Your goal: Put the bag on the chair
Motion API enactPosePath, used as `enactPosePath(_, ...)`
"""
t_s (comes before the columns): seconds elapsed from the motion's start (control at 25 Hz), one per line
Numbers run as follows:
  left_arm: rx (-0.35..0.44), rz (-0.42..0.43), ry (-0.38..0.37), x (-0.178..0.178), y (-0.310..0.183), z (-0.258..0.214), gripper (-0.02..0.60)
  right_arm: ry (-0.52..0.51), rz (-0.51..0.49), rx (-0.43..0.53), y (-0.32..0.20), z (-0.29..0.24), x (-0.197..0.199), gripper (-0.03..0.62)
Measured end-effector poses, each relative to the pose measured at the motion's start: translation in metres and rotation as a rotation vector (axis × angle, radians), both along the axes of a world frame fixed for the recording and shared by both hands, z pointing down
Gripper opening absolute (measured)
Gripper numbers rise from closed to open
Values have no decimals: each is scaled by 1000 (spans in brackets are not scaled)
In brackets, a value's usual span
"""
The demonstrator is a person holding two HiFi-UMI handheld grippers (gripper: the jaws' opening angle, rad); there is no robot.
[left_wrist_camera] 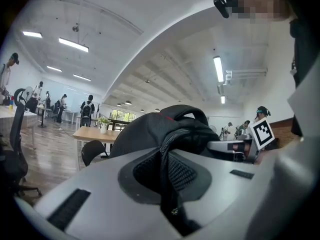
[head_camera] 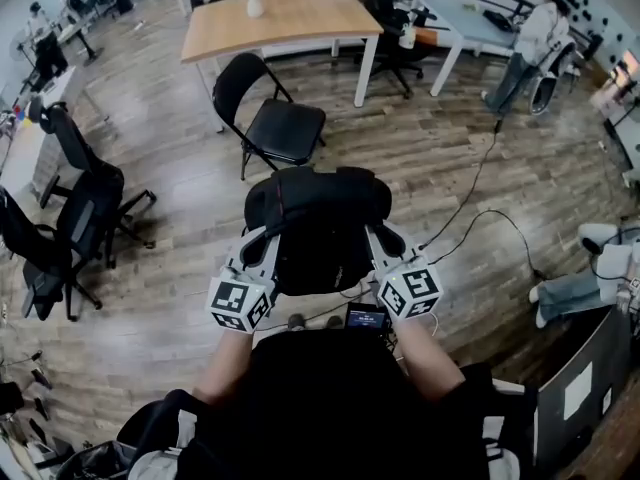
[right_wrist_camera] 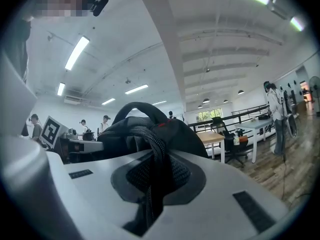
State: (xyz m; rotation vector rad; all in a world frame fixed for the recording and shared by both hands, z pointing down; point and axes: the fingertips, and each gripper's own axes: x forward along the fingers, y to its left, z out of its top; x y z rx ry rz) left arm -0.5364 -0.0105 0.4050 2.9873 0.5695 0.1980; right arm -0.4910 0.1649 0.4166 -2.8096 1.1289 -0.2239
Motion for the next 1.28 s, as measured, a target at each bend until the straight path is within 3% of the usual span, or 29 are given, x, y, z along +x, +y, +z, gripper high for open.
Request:
enactPosePath(0.56, -15, -23, 5, -6, 1, -13, 20, 12, -30, 37, 1, -12, -2, 32)
enactPosePath(1.28, -8, -56, -19, -6, 43, -2, 20, -4, -74, 69, 41, -2, 4, 32)
